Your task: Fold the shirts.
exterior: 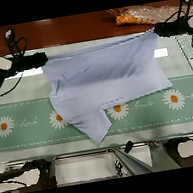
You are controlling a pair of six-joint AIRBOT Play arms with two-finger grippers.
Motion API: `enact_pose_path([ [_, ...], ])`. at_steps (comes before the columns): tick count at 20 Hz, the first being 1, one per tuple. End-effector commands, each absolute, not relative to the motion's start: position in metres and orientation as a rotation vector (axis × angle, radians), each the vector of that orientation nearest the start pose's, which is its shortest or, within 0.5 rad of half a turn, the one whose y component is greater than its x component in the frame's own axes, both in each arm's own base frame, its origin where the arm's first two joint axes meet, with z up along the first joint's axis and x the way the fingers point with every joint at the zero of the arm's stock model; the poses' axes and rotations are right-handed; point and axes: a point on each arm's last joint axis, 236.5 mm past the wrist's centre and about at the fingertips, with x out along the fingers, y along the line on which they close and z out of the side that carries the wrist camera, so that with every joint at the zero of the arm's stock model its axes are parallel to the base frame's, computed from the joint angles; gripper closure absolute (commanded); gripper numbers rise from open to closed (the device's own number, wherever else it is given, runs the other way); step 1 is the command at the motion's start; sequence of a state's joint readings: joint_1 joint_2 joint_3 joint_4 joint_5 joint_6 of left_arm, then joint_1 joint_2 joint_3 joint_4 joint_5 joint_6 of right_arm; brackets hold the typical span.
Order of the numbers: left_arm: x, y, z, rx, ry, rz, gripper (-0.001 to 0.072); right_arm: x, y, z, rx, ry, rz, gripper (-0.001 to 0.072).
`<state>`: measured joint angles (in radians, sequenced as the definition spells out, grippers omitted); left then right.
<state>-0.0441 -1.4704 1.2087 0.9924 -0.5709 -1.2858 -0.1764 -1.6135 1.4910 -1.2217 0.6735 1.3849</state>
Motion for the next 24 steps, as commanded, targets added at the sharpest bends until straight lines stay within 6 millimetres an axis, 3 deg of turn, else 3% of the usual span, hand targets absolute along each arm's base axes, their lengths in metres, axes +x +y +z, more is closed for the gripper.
enact_pose_path([
  [1,0.524,-0.104,0.0,-0.267,0.807,-0.256,0.0686,0.575,-0.052,0.023,0.25,0.773,-0.009,0.0683],
  [3,0.518,-0.107,-0.008,-0.269,0.845,-0.269,0.0686,0.575,-0.058,0.019,0.247,0.777,-0.019,0.0683],
  [5,0.497,-0.118,-0.013,-0.271,0.939,-0.325,0.0687,0.569,-0.061,0.019,0.256,0.808,-0.016,0.0683],
  [9,0.404,-0.149,-0.031,-0.338,1.333,-0.472,0.0687,0.53,-0.073,0.006,0.209,1.012,-0.004,0.0683],
  [10,0.393,-0.151,-0.034,-0.348,1.381,-0.481,0.0687,0.515,-0.085,-0.004,0.149,1.087,-0.035,0.0683],
  [12,0.384,-0.153,-0.038,-0.355,1.413,-0.483,0.0687,0.495,-0.096,-0.018,0.085,1.187,-0.061,0.0683],
  [15,0.384,-0.152,-0.038,-0.374,1.421,-0.465,0.0686,0.486,-0.092,-0.03,0.098,1.243,-0.05,0.0683],
  [21,0.381,-0.147,-0.04,-0.389,1.445,-0.437,0.0686,0.48,-0.067,-0.048,0.198,1.303,0.013,0.0682],
  [22,0.38,-0.147,-0.04,-0.389,1.449,-0.439,0.0657,0.48,-0.067,-0.049,0.2,1.304,0.014,0.0681],
  [23,0.381,-0.146,-0.039,-0.391,1.448,-0.438,0.0483,0.48,-0.067,-0.049,0.198,1.304,0.015,0.064],
  [24,0.38,-0.145,-0.039,-0.392,1.453,-0.439,0.0256,0.48,-0.067,-0.049,0.193,1.303,0.018,0.0516],
])
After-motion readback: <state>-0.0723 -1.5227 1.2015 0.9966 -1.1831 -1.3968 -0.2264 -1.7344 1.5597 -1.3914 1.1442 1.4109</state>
